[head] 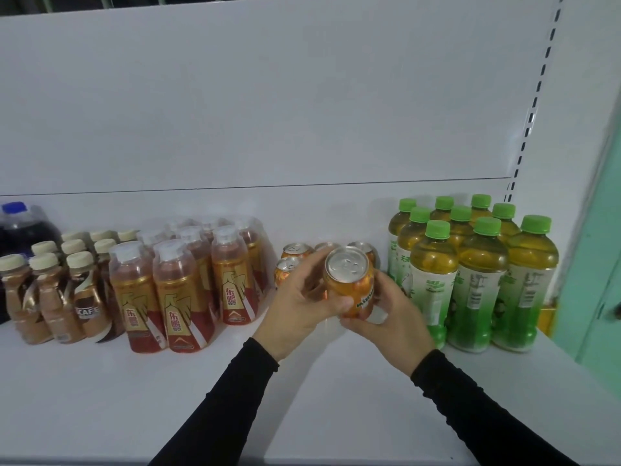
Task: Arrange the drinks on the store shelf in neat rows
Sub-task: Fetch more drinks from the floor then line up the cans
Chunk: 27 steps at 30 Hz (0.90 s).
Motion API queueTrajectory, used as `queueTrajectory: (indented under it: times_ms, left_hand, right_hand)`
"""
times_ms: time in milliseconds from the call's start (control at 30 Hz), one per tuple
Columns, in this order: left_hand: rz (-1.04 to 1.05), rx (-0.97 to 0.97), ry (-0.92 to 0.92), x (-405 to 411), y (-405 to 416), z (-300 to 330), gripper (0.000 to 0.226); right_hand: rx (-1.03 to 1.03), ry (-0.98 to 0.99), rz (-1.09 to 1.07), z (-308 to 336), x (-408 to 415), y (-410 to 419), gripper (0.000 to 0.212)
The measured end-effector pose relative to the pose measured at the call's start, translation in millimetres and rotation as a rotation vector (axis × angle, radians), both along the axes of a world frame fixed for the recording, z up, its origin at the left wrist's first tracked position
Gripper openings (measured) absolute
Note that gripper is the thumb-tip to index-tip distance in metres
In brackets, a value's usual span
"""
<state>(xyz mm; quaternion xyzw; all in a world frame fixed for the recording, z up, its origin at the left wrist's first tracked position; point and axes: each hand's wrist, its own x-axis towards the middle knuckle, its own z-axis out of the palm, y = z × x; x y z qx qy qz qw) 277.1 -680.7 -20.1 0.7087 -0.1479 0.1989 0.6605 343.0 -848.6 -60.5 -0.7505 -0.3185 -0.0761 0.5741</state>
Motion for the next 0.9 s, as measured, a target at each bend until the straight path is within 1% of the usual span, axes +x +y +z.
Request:
queueTrajectory:
  times_ms: [200,233,367,467,567,633,700,800,900]
  left_hand:
    - [0.015,-0.001,-0.008,-11.5,-3.8,-8.9,0.067]
    - [0.033,-0.009,-0.005,-12.4,-5.3,-8.8,0.065]
    - [0.137,-0.056,-0.003,-13.4,-11.5,-9.9,0.047]
    - [0.154,-0.094,0.01,-13.9,-10.3,-14.9,0.048]
    - [0.099,-0.165,0.067,-11.8,-11.0,-19.1,0.046]
    - [0.027,-0.23,0.122,-9.3,-15.6,-18.6,0.04]
    - [-0.039,-0.246,0.152,-6.5,-21.8,-18.1,0.037]
    - [-0.108,-0.265,0.184,-4.1,-40.2,-16.0,0.038]
    - [-0.173,-0.266,0.21,-3.0,-69.0,-17.2,0.04]
  right_hand:
    - [-0.041,-0.04,-0.09,-12.8,4.8,7.1,0.078]
    - [-0.055,-0.044,-0.102,-13.6,4.2,8.1,0.077]
    - [-0.108,-0.072,-0.135,-16.2,-4.5,8.7,0.079]
    - [-0.154,-0.137,-0.175,-18.8,-14.9,3.0,0.081]
    - [-0.229,-0.224,-0.25,-17.0,-27.4,-10.9,0.084]
    - [-0.262,-0.249,-0.319,-13.1,-37.8,-26.4,0.079]
    - [-0.302,-0.295,-0.424,-9.5,-48.5,-47.7,0.073]
    - [-0.36,-0.401,-0.601,-6.1,-66.5,-88.7,0.072]
    - [-0.427,-0.467,-0.714,-3.3,-91.6,-133.7,0.066]
